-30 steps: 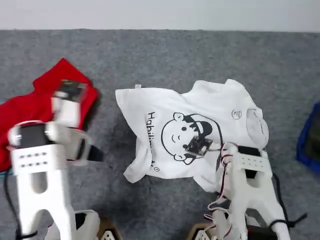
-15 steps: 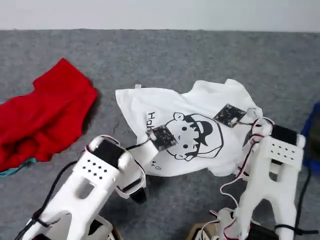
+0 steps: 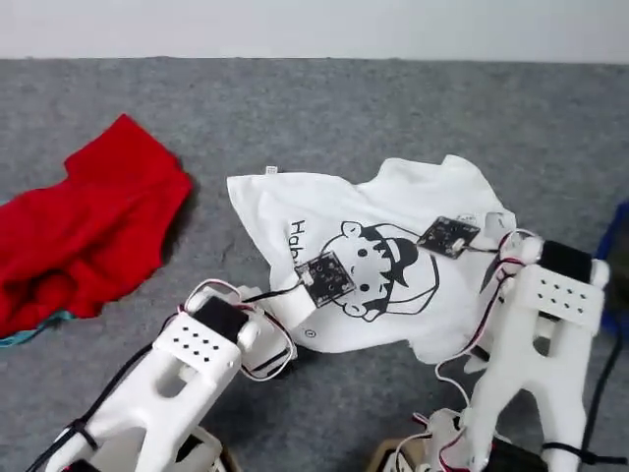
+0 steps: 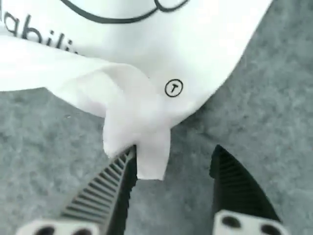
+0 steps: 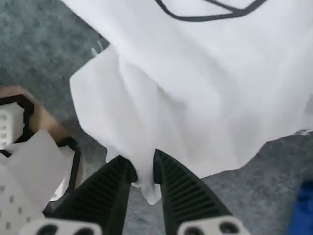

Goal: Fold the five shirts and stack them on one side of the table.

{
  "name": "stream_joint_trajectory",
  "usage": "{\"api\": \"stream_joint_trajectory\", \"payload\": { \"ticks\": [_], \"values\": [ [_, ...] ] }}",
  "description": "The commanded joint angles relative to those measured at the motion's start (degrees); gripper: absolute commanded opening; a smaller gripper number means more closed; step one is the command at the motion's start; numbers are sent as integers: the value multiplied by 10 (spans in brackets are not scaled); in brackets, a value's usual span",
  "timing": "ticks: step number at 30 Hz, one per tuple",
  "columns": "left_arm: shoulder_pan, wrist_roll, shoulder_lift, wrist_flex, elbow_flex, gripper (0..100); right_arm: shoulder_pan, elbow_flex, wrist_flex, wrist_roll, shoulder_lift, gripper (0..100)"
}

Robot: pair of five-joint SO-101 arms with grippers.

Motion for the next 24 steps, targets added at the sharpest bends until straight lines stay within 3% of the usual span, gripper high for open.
{"api": "stream_joint_trajectory", "payload": {
  "ticks": [1, 10, 15, 19, 24],
  "values": [
    [2, -25, -8, -32, 20, 231, 18, -69, 30, 9, 2, 14],
    [-4, -24, -8, -101, 43, 223, 24, -115, 112, 46, 2, 14],
    [-6, -27, -8, -132, 44, 164, 59, -114, 113, 72, 1, 14],
    [-6, -70, -8, -156, 80, 148, 95, -114, 112, 82, 2, 14],
    [-6, -80, -9, -184, 104, 147, 95, -113, 112, 80, 2, 14]
  ]
}}
